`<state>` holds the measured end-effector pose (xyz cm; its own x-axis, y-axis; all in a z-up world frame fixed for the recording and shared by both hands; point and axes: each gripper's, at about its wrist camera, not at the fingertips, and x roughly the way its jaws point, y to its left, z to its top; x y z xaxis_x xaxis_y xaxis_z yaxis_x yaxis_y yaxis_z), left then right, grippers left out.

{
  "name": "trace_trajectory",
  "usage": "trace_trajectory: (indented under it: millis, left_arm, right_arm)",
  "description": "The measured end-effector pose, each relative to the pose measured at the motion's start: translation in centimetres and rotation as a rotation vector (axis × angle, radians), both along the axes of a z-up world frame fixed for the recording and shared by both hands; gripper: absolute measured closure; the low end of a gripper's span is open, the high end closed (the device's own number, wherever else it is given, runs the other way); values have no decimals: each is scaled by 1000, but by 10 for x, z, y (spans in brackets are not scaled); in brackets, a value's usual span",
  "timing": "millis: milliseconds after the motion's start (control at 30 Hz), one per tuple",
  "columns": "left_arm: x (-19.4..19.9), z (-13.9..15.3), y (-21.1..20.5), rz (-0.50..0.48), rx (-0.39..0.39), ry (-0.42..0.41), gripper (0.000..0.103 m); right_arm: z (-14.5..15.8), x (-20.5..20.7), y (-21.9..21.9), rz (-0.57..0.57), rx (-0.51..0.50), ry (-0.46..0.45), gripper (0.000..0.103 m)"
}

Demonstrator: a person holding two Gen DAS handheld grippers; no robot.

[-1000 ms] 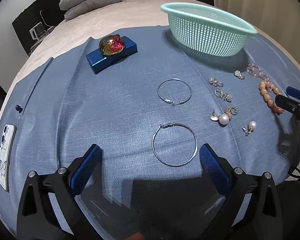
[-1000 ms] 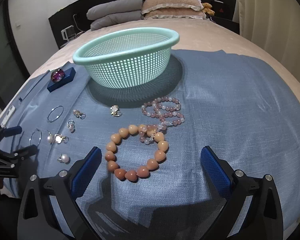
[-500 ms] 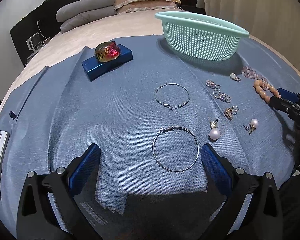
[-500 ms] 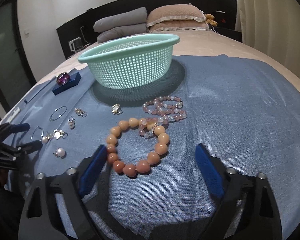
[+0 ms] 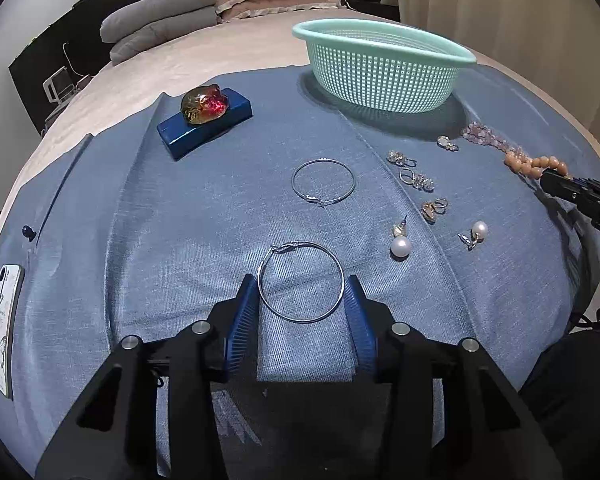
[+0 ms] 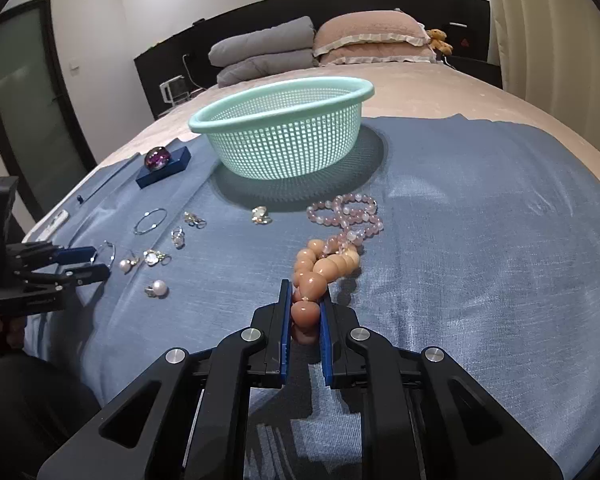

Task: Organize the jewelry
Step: 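Carry the orange bracelet with the right gripper into the green basket and release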

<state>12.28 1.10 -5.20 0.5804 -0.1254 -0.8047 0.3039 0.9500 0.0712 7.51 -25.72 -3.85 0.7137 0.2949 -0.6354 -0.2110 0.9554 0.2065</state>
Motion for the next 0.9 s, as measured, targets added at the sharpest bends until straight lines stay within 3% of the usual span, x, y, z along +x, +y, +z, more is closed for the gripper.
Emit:
trace_trajectory:
  millis: [300,500,900]
  left_arm:
    - [-2,11,12,13,-73,48,58]
    - [-4,38,10,-6,-73,8,58]
    - [22,99,-10,-89,-101,-61,58]
  right_arm:
    - [68,-14,-2,70,108,-98,92]
    - [106,-7,10,109,26,-166,92]
    - [142,29,14,152,-9,-200,91]
